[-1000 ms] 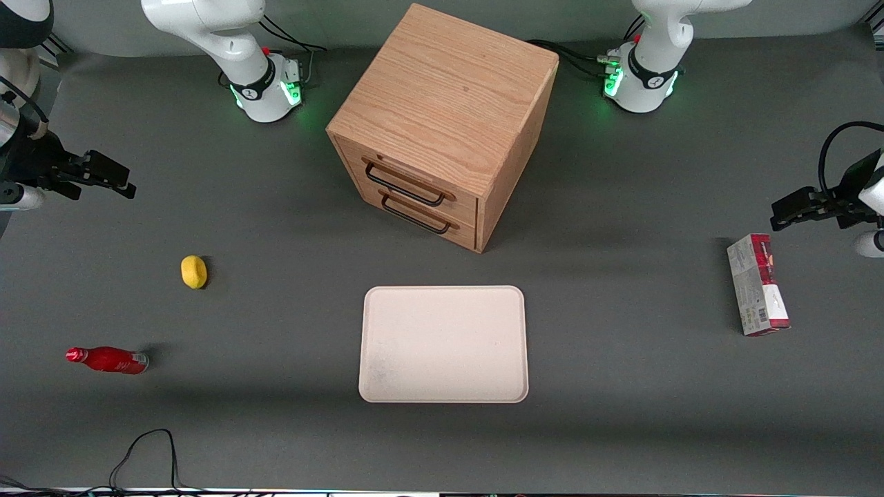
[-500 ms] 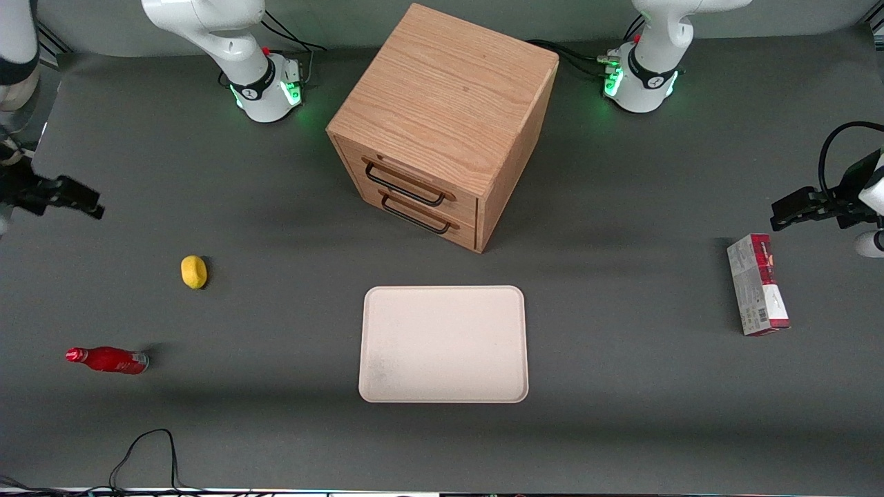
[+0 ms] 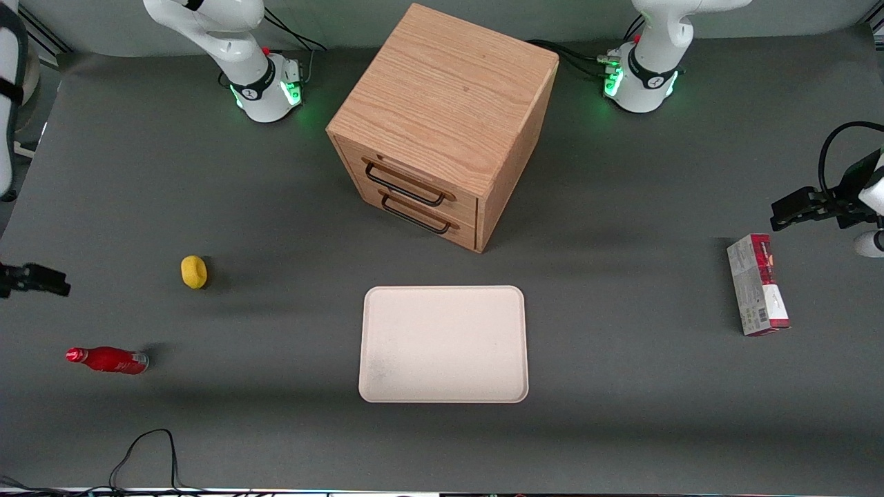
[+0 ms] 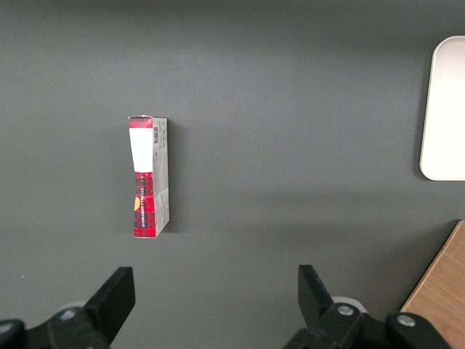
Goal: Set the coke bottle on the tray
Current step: 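Move the open right gripper down toward the red Coca-Cola bottle, then close the right gripper around the neck of the red bottle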
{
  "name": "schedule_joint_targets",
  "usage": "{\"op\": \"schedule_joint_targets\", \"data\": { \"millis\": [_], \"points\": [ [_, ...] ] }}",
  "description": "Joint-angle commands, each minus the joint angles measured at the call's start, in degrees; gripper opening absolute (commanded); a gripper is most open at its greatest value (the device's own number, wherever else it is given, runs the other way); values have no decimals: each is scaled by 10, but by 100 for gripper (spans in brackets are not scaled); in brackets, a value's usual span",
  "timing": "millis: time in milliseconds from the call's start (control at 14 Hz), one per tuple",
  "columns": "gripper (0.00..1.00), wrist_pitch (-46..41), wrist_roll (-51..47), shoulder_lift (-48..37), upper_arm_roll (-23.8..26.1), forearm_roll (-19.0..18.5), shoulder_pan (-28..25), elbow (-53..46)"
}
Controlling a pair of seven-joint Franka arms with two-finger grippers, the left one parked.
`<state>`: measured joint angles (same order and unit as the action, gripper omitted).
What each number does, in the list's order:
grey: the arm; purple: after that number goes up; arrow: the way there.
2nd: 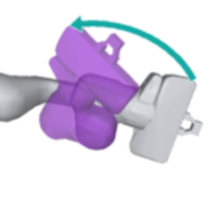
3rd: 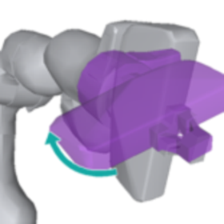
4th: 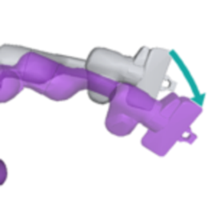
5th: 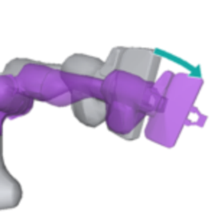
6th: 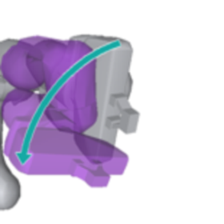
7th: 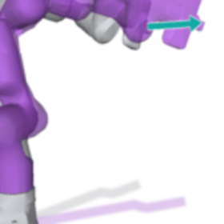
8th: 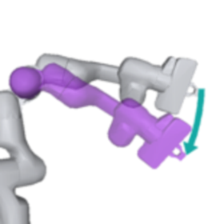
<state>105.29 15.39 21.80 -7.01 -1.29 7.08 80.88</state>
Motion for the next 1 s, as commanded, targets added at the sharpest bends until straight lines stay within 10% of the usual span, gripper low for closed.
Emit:
{"op": "schedule_joint_targets", "data": {
  "millis": [0, 929],
  "points": [
    [100, 38, 88, 65, -31, 75, 9, -30],
    [97, 229, 163, 185, -35, 117, 33, -17]
  ]
}}
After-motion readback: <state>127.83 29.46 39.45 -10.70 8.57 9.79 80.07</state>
